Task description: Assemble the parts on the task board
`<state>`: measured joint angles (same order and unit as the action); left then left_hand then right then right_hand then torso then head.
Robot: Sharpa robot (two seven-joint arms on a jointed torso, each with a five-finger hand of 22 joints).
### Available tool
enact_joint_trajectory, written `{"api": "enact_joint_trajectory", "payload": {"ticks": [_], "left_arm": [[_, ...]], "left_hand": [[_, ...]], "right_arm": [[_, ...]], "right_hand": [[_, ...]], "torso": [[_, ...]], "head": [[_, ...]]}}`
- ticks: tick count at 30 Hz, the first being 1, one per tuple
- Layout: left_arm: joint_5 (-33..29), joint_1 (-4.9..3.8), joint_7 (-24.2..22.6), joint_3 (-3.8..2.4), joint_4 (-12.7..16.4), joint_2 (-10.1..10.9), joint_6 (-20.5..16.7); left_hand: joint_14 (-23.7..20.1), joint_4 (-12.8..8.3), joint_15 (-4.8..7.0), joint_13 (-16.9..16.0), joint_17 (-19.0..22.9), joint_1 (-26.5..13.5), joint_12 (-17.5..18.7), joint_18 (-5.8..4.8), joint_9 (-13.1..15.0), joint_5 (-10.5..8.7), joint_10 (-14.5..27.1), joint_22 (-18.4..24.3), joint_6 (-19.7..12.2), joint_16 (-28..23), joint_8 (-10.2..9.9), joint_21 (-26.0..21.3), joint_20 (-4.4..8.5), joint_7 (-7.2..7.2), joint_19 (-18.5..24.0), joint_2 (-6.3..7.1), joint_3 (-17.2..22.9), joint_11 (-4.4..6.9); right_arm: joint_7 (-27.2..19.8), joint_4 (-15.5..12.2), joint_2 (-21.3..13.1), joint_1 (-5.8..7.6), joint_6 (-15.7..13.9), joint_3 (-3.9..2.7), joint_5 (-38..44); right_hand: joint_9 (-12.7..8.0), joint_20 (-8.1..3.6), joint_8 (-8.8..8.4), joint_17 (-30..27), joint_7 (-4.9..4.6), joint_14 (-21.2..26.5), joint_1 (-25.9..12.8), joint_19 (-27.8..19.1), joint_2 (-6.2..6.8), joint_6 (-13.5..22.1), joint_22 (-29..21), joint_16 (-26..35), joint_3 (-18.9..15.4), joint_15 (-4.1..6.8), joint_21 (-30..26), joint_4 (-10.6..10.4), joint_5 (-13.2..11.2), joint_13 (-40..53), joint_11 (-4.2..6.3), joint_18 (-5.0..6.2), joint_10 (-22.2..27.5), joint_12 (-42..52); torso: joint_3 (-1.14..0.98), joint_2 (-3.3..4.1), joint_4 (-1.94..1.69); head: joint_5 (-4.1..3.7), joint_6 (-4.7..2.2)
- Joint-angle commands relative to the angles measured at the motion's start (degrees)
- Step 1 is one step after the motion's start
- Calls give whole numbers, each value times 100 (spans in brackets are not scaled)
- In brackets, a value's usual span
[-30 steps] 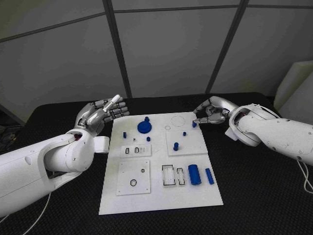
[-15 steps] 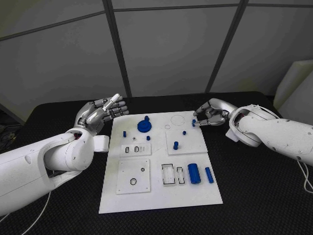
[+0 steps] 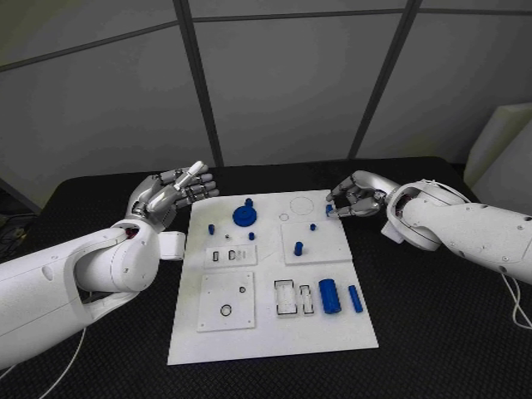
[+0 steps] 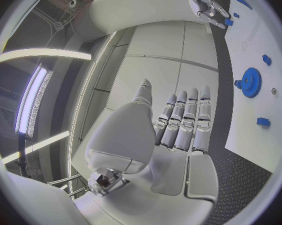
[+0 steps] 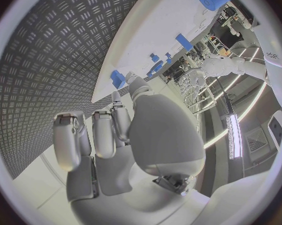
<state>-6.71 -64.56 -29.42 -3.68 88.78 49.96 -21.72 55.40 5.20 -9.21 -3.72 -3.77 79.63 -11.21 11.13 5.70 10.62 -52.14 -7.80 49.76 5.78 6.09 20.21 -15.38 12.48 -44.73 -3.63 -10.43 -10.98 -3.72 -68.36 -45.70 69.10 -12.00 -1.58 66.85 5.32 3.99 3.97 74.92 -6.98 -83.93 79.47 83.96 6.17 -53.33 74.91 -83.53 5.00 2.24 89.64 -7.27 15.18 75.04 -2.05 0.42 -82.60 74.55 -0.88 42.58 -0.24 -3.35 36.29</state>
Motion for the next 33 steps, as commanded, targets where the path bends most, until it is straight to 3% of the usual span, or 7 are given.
{"api": "enact_joint_trajectory", "payload": {"ticks": [1, 33], "left_arm": [[40, -6, -29, -5, 1, -5, 71], [70, -6, -2, -5, -3, 2, 75]], "left_hand": [[2, -23, -20, 6, 8, 5, 20, -84, 8, -19, -42, 5, 34, -16, -28, -8, 4, 103, -3, -58, 7, -9], [0, -30, -21, 6, 8, 4, 25, -85, 9, -21, -43, 9, 35, -22, -32, -10, 3, 104, 1, -63, 4, -10]], "right_arm": [[15, 11, 20, 9, 129, -1, 35], [177, 122, 118, 4, 182, -1, 199]], "right_hand": [[-9, 33, -2, 217, -8, -340, 48, 604, -57, -59, 1509, -35, 11, -10, 36, 7, 20, 293, -5, -42, -28, 27], [-1, 17, 49, 281, 20, -354, 107, 604, -215, -328, 1509, -69, 94, 9, 36, 79, -27, 358, 19, -42, -62, 95]], "torso": [[-2, 3, -3], [-6, 0, -3]], "head": [[28, -4], [16, 30]]}}
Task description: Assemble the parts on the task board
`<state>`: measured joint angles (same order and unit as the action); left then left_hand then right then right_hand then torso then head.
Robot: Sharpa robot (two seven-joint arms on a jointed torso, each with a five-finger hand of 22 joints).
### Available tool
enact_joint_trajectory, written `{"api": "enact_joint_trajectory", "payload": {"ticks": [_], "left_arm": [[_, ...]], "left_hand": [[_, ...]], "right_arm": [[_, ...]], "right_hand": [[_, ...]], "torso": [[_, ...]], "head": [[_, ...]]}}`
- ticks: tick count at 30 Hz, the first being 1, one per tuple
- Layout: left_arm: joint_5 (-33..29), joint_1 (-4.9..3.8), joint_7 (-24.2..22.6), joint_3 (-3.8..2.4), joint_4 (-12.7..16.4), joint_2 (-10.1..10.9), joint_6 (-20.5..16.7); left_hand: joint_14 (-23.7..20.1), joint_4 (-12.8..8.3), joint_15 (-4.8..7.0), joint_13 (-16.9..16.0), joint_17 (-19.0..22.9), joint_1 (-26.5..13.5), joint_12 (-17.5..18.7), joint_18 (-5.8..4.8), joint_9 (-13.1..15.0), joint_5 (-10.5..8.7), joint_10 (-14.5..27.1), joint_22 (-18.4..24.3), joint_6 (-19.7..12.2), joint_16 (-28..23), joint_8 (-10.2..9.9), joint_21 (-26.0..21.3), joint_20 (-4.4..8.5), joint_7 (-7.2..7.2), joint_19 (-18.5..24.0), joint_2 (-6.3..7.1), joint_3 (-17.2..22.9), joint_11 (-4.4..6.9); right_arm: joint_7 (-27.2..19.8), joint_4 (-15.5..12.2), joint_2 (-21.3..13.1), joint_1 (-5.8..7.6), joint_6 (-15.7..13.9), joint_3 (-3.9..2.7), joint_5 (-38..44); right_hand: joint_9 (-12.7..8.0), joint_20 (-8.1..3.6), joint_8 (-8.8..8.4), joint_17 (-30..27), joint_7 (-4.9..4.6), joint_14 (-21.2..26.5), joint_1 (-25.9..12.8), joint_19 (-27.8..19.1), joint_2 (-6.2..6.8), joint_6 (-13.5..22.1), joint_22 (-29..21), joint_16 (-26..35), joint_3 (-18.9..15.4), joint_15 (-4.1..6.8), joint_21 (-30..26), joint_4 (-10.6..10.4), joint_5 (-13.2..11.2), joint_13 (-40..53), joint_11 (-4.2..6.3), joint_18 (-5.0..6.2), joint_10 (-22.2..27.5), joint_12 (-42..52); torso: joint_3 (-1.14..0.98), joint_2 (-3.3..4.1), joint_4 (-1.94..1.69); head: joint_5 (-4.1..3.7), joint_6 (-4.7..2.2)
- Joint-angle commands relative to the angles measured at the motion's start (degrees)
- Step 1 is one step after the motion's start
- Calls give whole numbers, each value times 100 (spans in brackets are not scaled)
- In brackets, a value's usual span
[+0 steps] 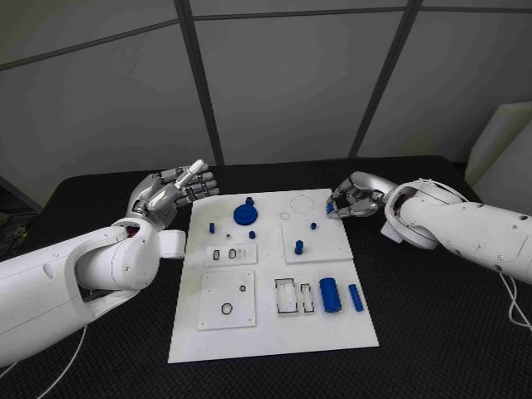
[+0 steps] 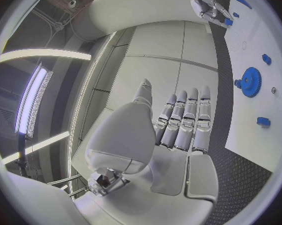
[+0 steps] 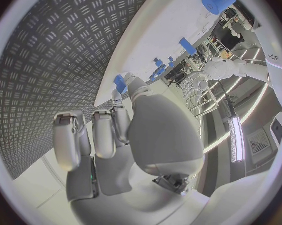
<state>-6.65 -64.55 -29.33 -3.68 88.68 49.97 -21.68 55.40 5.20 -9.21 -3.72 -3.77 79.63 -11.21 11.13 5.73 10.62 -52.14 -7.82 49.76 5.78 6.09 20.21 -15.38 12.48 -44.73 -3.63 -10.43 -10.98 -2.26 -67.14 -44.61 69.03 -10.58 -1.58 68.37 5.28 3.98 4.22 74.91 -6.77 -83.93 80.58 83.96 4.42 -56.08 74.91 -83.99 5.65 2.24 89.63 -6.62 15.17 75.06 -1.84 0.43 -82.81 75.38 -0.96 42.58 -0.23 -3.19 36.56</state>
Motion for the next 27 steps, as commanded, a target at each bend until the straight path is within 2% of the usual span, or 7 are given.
{"api": "enact_joint_trajectory", "payload": {"ticks": [1, 16, 27], "left_arm": [[66, -7, -9, -5, 8, 1, 71], [71, -7, 8, -5, 2, 2, 88], [71, -7, 24, -5, -3, 7, 87]], "left_hand": [[0, -30, -21, 6, 8, 4, 25, -85, 5, -21, -43, 10, 36, -22, -32, -10, 3, 104, 1, -63, 3, -10], [-1, -35, -22, 6, 8, 4, 29, -85, 5, -22, -44, 12, 37, -25, -35, -12, 3, 105, 3, -67, 2, -10], [-1, -35, -22, 6, 8, 4, 29, -85, 5, -22, -44, 12, 37, -25, -35, -12, 3, 105, 3, -67, 2, -10]], "right_arm": [[37, 1, 12, 11, 36, -1, 48], [122, 31, 55, 11, -35, -1, 99], [60, 30, 89, 10, -164, -1, 118]], "right_hand": [[3, 17, 24, 282, -1, -354, -4, 604, -40, -53, 1509, -23, 29, 9, 37, 15, -26, 356, -3, -43, -41, 12], [3, 11, 30, 302, 11, -358, -47, 604, -72, -128, 1509, -33, 28, 15, 37, 3, -60, 378, 7, -43, -56, 38], [112, -67, 203, 337, 165, -363, -5, 604, -302, -679, 1509, -48, 150, 112, 37, 53, -61, 436, 128, -43, -94, 99]], "torso": [[0, 0, -5], [-3, 0, -1], [-3, -3, -1]], "head": [[4, 7], [2, 16], [-1, 23]]}}
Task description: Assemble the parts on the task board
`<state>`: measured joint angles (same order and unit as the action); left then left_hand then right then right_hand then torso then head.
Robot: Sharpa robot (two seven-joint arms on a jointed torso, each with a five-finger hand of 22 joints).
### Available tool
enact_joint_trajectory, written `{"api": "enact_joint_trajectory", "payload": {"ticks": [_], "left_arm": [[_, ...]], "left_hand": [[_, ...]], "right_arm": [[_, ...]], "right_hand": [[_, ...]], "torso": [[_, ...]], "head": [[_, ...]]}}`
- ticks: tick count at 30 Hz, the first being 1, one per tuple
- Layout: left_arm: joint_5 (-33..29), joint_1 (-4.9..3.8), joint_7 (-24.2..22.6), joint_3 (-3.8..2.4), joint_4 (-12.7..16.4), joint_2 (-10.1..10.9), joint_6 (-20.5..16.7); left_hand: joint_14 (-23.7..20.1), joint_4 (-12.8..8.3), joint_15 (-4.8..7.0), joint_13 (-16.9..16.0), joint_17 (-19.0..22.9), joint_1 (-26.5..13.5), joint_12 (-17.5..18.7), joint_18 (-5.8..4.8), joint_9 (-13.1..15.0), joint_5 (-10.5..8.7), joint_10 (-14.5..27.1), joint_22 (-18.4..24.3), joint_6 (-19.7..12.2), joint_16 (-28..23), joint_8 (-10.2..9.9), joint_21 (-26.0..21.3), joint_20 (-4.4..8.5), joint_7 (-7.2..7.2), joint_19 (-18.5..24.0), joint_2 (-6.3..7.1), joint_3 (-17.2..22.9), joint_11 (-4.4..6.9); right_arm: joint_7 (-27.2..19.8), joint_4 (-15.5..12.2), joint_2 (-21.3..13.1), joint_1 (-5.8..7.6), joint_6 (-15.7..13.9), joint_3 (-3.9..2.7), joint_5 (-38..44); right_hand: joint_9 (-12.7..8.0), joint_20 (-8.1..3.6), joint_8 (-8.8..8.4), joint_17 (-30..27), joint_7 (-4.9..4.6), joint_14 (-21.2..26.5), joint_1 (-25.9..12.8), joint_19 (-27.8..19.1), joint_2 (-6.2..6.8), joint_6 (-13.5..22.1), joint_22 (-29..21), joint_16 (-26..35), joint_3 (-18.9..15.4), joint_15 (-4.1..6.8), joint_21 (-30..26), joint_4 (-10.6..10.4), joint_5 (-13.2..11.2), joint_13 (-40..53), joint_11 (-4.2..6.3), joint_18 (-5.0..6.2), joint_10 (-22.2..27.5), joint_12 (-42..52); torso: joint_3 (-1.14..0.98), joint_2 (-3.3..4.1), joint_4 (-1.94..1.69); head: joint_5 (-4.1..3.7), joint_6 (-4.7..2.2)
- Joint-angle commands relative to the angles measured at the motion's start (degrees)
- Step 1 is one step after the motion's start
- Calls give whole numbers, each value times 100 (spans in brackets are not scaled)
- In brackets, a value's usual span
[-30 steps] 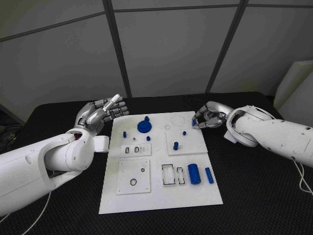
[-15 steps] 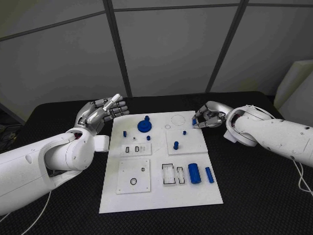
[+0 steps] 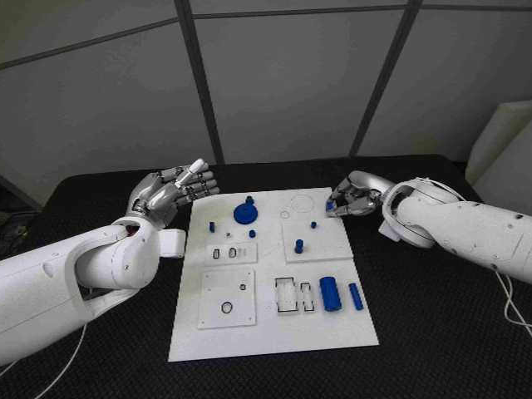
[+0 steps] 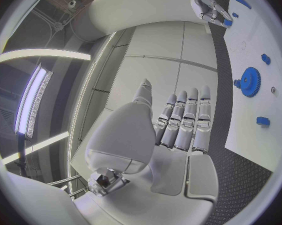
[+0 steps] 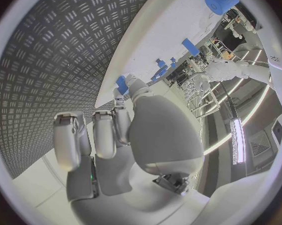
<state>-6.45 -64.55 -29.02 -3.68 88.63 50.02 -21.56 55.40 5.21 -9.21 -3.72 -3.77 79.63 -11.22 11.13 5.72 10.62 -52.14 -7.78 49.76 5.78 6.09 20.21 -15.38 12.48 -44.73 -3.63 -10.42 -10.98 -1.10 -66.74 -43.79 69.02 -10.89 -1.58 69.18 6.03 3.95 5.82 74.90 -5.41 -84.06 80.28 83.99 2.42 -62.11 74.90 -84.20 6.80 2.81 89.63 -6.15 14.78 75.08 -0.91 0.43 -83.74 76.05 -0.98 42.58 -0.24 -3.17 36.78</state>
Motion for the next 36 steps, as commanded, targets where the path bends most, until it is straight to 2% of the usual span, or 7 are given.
{"api": "enact_joint_trajectory", "payload": {"ticks": [1, 11, 14, 21, 27, 33, 36], "left_arm": [[51, -8, -5, -5, 1, 3, 74], [51, -8, 11, -5, 4, 16, 68], [51, -8, 13, -5, -2, 25, 65], [51, -9, 21, -5, -20, 39, 67], [51, -15, 29, -5, -63, 25, 68], [50, -23, 39, -6, -109, -12, 67], [50, -29, 46, -6, -130, -48, 75]], "left_hand": [[0, -35, -22, 6, 8, 4, 29, -85, 7, -22, -44, 9, 37, -26, -35, -12, 3, 104, 3, -67, 1, -10], [-1, -41, -23, 7, 7, 0, 34, -85, 7, -26, -44, 12, 36, -31, -40, -13, 2, 108, 6, -71, -4, -11], [-2, -42, -23, 7, 7, -1, 36, -85, 7, -28, -43, 12, 35, -33, -42, -14, 2, 110, 6, -72, -5, -12], [-3, -44, -24, 7, 7, -1, 38, -85, 6, -29, -42, 13, 33, -35, -44, -14, 2, 112, 7, -73, -6, -13], [-3, -44, -24, 7, 7, -1, 38, -85, 6, -29, -42, 13, 33, -35, -44, -14, 2, 112, 7, -73, -6, -13], [-4, -50, -25, 7, 7, -1, 42, -85, 6, -33, -43, 15, 32, -39, -48, -15, 1, 113, 8, -75, -9, -15], [-4, -51, -25, 7, 7, -1, 42, -85, 6, -33, -43, 16, 32, -40, -49, -15, 1, 113, 8, -75, -9, -15]], "right_arm": [[-69, -15, 9, 11, -156, -1, 38], [-81, -240, -77, 9, -522, -3, -11], [-20, -470, -163, 10, -658, -4, -43], [300, -1314, -309, 14, -905, -12, -9], [501, -1700, -104, 14, -1023, -14, 189], [752, -1764, 276, 12, -1088, -11, 482], [1004, -1771, 527, -6, -1087, -6, 674]], "right_hand": [[44, -73, 47, 341, 38, -351, 30, 601, -124, -103, 1510, -29, 46, 64, 37, 12, -21, 440, 44, -43, -7, 40], [65, -102, 53, 362, 68, -356, 16, 601, -161, -179, 1510, -38, 57, 90, 37, 23, -29, 459, 70, -43, -22, 61], [68, -106, 50, 365, 71, -357, 3, 601, -157, -188, 1510, -39, 51, 91, 37, 20, -32, 458, 75, -43, -22, 59], [74, -114, 45, 354, 86, -354, 18, 601, -158, -206, 1510, -33, 57, 98, 37, 44, -30, 453, 89, -43, -19, 50], [76, -118, 39, 344, 88, -352, 29, 601, -156, -207, 1510, -29, 61, 102, 37, 59, -29, 450, 93, -43, -17, 45], [76, -121, 31, 353, 86, -354, 32, 601, -156, -202, 1510, -33, 64, 104, 37, 67, -29, 458, 93, -43, -22, 55], [75, -122, 25, 352, 83, -354, 29, 601, -161, -198, 1510, -32, 65, 106, 37, 67, -29, 466, 92, -43, -27, 65]], "torso": [[0, -2, -1], [-2, -15, 4], [3, -20, 9], [20, -53, 22], [32, -84, 12], [48, -109, 0], [75, -117, -24]], "head": [[-4, 0], [-25, -5], [-22, -16], [5, -2], [91, 78], [224, 161], [241, 237]]}}
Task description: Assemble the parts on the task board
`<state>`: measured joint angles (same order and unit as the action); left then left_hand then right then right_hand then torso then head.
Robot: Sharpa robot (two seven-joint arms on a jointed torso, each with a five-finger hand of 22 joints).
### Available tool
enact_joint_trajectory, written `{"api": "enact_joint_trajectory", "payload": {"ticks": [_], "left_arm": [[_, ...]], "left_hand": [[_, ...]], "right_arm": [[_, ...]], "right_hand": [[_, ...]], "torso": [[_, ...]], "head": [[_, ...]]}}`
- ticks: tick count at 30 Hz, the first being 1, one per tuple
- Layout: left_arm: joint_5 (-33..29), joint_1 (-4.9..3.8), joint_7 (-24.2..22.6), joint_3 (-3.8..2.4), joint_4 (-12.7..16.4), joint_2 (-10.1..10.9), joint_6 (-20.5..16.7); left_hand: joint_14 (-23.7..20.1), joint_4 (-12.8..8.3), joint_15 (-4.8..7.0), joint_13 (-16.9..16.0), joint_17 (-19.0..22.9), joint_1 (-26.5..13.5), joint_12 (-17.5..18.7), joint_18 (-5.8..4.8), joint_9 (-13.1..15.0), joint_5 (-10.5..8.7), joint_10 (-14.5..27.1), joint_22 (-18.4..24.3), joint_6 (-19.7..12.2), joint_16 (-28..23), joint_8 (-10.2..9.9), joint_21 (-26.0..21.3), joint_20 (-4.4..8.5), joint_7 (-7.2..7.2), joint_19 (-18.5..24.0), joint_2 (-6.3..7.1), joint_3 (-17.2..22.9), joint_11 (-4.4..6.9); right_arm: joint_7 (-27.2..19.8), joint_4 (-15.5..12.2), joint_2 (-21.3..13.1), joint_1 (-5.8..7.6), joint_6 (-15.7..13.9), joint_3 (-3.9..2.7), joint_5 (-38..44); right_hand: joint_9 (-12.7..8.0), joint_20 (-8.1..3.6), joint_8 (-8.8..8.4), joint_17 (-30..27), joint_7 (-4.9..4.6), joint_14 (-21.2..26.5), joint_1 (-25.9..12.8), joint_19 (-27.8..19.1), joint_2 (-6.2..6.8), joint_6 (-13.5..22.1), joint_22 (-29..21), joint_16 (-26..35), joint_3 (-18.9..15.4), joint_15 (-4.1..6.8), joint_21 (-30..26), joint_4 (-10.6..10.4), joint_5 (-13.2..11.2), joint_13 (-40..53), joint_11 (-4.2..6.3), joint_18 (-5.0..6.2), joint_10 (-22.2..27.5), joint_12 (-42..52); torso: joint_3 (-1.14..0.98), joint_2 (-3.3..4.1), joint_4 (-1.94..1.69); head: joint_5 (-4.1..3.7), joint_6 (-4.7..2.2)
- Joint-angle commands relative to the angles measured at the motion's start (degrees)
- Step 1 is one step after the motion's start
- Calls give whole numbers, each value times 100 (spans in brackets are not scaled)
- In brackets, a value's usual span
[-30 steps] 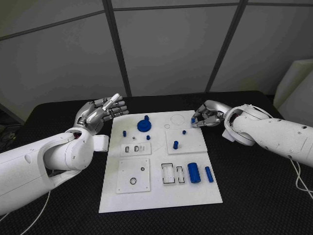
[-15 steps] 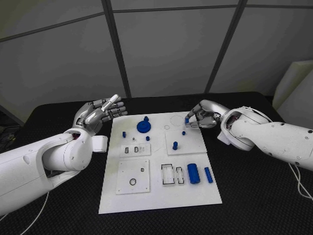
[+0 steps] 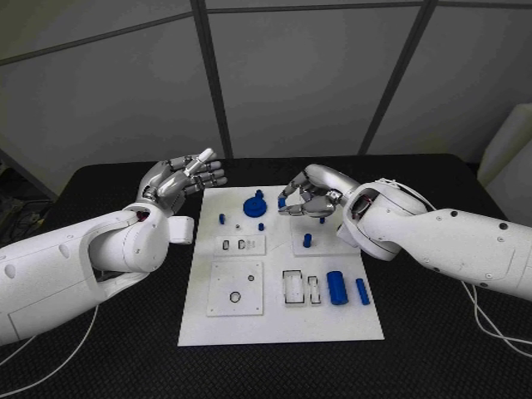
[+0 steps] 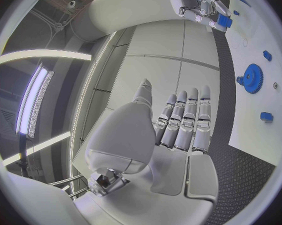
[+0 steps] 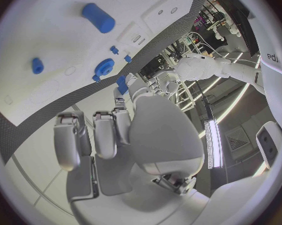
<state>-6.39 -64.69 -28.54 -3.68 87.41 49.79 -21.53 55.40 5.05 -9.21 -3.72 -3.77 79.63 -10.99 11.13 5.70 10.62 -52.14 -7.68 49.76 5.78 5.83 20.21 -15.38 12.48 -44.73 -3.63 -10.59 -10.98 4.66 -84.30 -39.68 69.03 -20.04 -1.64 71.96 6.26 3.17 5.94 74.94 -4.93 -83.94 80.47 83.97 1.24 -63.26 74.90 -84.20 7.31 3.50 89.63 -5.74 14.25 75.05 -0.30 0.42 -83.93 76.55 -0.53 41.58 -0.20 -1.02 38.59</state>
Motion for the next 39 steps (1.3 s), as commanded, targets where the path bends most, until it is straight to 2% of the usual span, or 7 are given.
{"api": "enact_joint_trajectory", "payload": {"ticks": [1, 6, 14, 17, 24, 33, 39], "left_arm": [[44, -16, 0, -5, -13, -32, 75], [44, -19, 15, -5, -40, -72, 82], [44, -20, 18, -5, -56, -108, 94], [44, -20, 15, -6, -50, -95, 94], [44, -20, 23, -6, -54, -83, 100], [44, -20, 27, -6, -62, -84, 105], [44, -20, 33, -6, -65, -89, 109]], "left_hand": [[-4, -35, -25, 7, 8, -1, 20, -85, 8, -33, -43, 6, 32, -40, -23, -16, 1, 113, 8, -75, 7, -15], [-4, -35, -25, 7, 8, -1, 20, -85, 8, -34, -44, 6, 32, -40, -23, -16, 1, 112, 9, -76, 7, -15], [-6, -39, -26, 7, 8, -1, 21, -85, 8, -36, -46, 7, 34, -44, -24, -17, 0, 112, 10, -79, 5, -15], [-6, -39, -26, 7, 8, -1, 22, -85, 8, -36, -46, 8, 34, -44, -25, -17, 0, 112, 11, -80, 5, -15], [-7, -41, -26, 7, 8, -1, 22, -86, 9, -36, -47, 9, 35, -46, -25, -18, 0, 112, 12, -82, 5, -15], [-8, -43, -27, 6, 8, -3, 24, -86, 9, -38, -48, 10, 36, -48, -26, -19, 0, 114, 13, -84, 3, -15], [-8, -43, -27, 6, 8, -3, 24, -86, 9, -38, -48, 10, 36, -48, -26, -19, 0, 114, 13, -84, 3, -15]], "right_arm": [[488, -12, 176, -20, -173, 2, 435], [717, 6, 429, -88, -142, 50, 656], [953, 94, 773, -230, -9, 246, 1030], [980, 119, 845, -305, 9, 282, 1137], [1040, 159, 977, -413, 5, 310, 1323], [1090, 191, 1044, -440, 32, 315, 1426], [1117, 212, 1075, -443, 72, 316, 1445]], "right_hand": [[52, -45, 12, 344, 35, -365, 9, 603, -44, -81, 1510, -30, 14, 37, 37, 25, 24, 467, 30, -42, -7, 12], [52, -47, 4, 318, 31, -359, -1, 603, -50, -76, 1510, -17, 14, 37, 37, 22, 22, 450, 28, -42, 3, -10], [49, -49, -16, 290, 24, -352, -17, 603, -54, -60, 1510, -2, 12, 36, 37, 21, 19, 429, 22, -42, 16, -40], [49, -49, -17, 290, 24, -352, -17, 603, -54, -59, 1510, -2, 12, 36, 37, 21, 19, 429, 22, -42, 16, -40], [49, -49, -22, 305, 23, -355, -20, 603, -56, -57, 1510, -9, 13, 36, 37, 22, 20, 440, 22, -42, 10, -27], [49, -49, -24, 310, 24, -356, -18, 603, -56, -56, 1510, -11, 14, 35, 37, 26, 24, 441, 22, -42, 10, -26], [49, -49, -26, 309, 24, -356, -18, 603, -55, -55, 1510, -11, 14, 35, 37, 28, 26, 441, 22, -42, 10, -26]], "torso": [[34, -17, -29], [24, -14, -8], [19, -11, -20], [10, -8, -23], [8, -12, -22], [9, -8, -8], [12, -11, -20]], "head": [[28, 70], [59, 96], [98, 179], [121, 200], [144, 225], [175, 235], [176, 246]]}}
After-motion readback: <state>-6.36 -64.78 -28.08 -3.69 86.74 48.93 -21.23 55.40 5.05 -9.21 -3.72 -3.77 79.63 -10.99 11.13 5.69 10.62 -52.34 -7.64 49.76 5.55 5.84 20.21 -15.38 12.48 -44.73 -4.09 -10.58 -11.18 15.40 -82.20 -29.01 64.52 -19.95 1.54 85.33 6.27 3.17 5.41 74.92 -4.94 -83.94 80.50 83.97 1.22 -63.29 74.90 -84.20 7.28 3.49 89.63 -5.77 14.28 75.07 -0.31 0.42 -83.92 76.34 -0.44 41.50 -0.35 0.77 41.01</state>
